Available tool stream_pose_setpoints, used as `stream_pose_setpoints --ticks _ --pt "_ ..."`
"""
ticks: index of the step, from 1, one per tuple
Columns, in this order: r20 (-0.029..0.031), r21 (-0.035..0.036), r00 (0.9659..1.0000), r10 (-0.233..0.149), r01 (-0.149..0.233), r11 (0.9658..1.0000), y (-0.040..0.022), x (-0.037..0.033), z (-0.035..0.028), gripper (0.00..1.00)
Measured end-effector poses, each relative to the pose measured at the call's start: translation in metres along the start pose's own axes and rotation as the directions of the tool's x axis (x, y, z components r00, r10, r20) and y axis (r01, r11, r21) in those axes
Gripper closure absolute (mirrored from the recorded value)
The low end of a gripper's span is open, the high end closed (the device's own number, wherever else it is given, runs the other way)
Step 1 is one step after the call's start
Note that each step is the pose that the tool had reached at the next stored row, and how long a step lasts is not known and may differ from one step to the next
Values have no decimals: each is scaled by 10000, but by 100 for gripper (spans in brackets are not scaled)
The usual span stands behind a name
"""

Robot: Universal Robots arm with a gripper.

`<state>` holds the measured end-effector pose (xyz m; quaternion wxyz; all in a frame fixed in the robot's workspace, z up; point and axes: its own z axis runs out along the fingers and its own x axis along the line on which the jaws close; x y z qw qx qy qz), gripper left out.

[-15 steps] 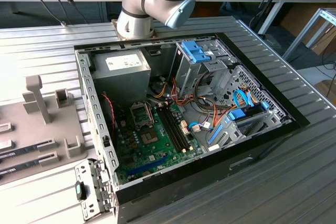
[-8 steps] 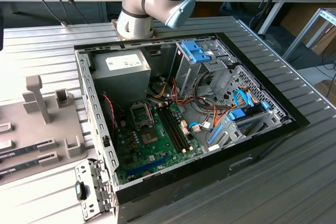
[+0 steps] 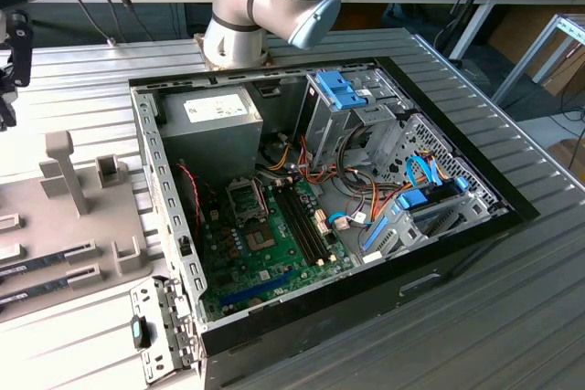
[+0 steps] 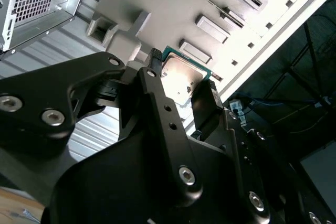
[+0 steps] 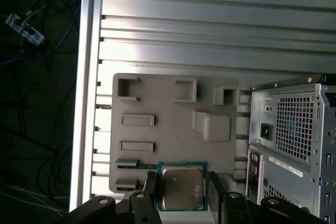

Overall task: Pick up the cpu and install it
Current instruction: 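Pick up the cpu and move it towards the insertion slot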

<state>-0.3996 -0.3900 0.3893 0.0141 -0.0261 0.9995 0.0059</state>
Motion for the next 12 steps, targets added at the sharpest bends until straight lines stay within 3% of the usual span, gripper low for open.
stream_pose_setpoints --ticks 12 --pt "-1 1 10000 -1 1 10000 -15 -242 10 53"
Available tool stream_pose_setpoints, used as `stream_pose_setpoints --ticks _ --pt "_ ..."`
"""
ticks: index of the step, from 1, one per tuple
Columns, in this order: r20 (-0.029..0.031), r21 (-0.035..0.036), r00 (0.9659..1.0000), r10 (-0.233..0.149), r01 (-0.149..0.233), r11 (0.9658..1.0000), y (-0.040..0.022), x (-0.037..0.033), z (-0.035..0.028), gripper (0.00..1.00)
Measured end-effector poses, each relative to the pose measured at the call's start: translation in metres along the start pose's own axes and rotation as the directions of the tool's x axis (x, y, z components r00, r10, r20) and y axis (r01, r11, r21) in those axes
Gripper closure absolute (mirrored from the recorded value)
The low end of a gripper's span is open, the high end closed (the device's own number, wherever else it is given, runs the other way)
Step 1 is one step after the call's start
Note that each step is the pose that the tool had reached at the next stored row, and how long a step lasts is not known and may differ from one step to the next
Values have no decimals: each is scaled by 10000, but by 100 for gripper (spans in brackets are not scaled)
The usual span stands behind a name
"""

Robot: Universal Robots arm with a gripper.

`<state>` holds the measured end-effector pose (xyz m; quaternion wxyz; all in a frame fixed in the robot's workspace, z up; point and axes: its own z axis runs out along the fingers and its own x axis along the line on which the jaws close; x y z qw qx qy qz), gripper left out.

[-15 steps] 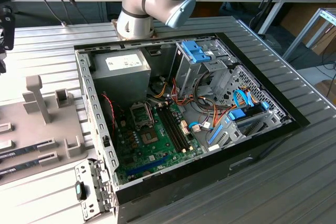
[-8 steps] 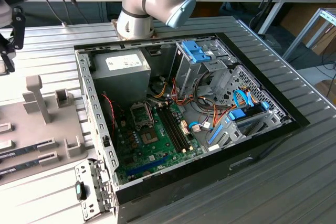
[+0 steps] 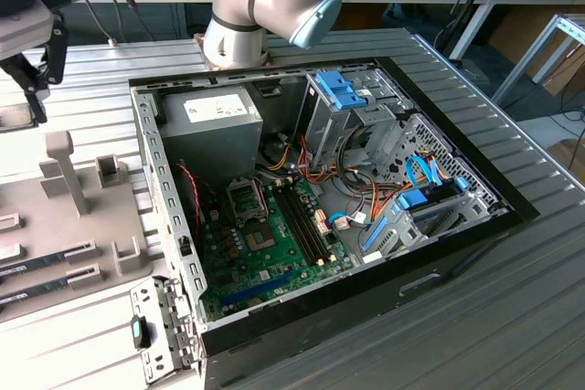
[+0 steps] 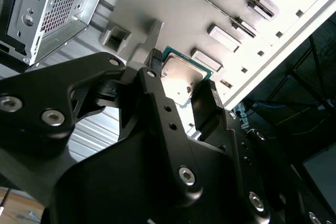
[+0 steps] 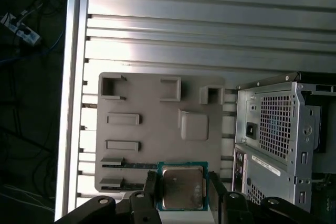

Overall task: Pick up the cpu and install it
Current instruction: 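Pick up the cpu and move it towards the insertion slot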

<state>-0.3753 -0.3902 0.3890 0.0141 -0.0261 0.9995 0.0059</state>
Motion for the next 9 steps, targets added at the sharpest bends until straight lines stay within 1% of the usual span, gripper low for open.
stream_pose_setpoints --ticks 9 --pt "0 0 10000 0 0 10000 -9 -171 7 53"
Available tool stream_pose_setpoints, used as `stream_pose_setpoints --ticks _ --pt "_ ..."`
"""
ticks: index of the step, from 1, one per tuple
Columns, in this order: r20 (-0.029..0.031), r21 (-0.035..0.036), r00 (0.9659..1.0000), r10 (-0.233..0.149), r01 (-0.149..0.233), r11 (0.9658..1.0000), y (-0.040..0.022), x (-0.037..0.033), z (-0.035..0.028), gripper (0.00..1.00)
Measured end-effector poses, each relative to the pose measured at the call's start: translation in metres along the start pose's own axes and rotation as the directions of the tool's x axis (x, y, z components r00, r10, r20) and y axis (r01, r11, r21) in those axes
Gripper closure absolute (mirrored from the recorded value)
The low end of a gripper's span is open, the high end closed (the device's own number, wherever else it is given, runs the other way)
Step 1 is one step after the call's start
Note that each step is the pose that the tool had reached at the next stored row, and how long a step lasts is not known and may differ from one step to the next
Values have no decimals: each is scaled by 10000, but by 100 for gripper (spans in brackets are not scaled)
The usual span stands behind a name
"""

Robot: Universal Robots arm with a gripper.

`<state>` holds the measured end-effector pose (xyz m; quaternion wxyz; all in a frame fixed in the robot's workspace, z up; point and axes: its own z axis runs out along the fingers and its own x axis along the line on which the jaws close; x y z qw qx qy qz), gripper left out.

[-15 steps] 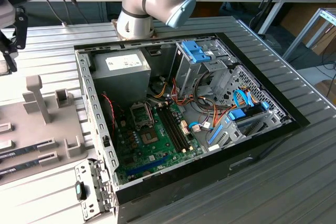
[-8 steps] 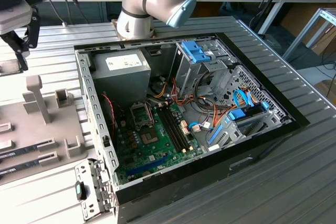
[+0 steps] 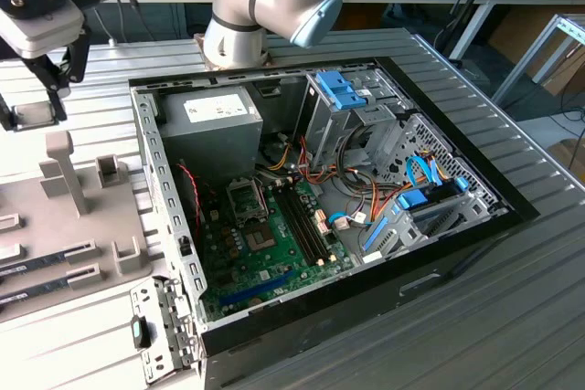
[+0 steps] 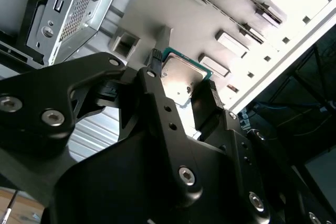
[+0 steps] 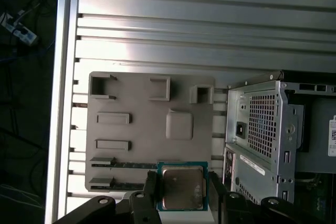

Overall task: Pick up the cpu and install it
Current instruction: 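Pick up the cpu and move it towards the insertion slot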

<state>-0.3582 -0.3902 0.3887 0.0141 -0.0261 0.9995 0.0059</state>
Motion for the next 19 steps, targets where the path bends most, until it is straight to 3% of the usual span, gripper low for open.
stream_pose_setpoints --ticks 19 --pt "1 -1 10000 1 -1 10000 -25 -474 19 53"
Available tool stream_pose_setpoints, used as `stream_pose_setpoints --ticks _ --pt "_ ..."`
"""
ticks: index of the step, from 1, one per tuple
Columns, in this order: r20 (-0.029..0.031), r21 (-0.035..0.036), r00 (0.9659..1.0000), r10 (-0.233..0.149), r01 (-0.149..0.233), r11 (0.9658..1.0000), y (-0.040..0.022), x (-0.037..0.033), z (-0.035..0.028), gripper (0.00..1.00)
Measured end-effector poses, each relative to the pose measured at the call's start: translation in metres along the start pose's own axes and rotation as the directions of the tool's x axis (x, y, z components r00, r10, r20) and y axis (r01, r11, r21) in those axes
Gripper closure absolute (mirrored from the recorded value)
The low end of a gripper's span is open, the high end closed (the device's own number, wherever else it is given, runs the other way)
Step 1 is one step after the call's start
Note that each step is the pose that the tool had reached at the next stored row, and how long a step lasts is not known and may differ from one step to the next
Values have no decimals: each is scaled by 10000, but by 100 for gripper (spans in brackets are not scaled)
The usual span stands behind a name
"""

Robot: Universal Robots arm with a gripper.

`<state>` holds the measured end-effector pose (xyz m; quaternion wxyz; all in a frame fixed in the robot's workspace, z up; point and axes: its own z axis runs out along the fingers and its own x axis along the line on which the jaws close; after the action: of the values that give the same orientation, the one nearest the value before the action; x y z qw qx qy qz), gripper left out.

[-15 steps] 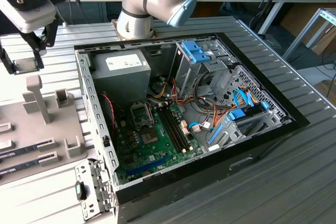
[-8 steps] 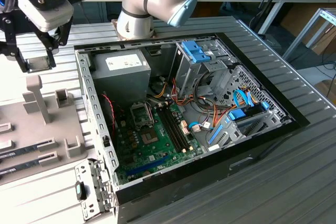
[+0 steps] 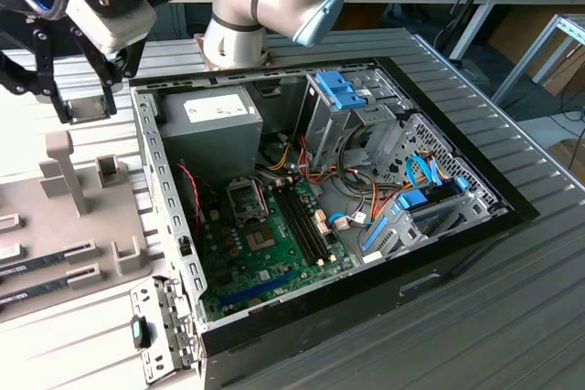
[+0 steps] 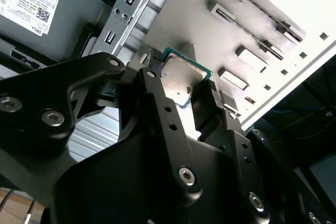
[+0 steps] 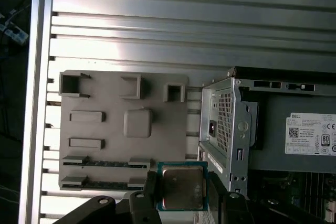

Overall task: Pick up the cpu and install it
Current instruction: 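Pick up the cpu and move it towards the insertion slot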

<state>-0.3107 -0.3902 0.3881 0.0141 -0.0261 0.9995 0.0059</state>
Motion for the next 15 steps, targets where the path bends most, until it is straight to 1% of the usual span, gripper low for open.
stream_pose_setpoints --ticks 9,11,15 --pt "-1 0 10000 0 0 10000 -9 -175 6 53" --pt "-1 0 10000 0 0 10000 -14 -261 10 53" --pt "-1 0 10000 -1 1 10000 -19 -358 13 53"
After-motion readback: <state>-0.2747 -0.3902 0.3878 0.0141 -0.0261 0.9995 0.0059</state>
